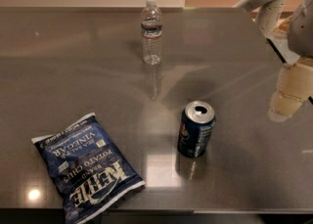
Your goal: Move pepsi can near water bottle
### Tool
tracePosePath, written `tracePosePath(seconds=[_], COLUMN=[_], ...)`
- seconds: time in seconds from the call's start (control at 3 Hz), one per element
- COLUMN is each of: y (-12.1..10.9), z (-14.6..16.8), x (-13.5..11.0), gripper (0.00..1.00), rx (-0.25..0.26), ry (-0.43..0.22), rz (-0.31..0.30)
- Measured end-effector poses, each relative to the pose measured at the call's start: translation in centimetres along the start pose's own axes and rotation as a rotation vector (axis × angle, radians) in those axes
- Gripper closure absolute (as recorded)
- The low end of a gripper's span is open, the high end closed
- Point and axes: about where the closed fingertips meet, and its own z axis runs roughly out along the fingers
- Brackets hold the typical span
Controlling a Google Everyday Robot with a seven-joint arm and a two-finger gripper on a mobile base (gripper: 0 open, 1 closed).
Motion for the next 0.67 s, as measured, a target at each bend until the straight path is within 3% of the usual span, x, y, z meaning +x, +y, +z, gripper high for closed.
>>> tracePosePath(seconds=[0.67], y=[0.0], z=[0.0], x=[0.0], gripper=[0.0], rx=[0.0], ry=[0.0], rz=[0.0])
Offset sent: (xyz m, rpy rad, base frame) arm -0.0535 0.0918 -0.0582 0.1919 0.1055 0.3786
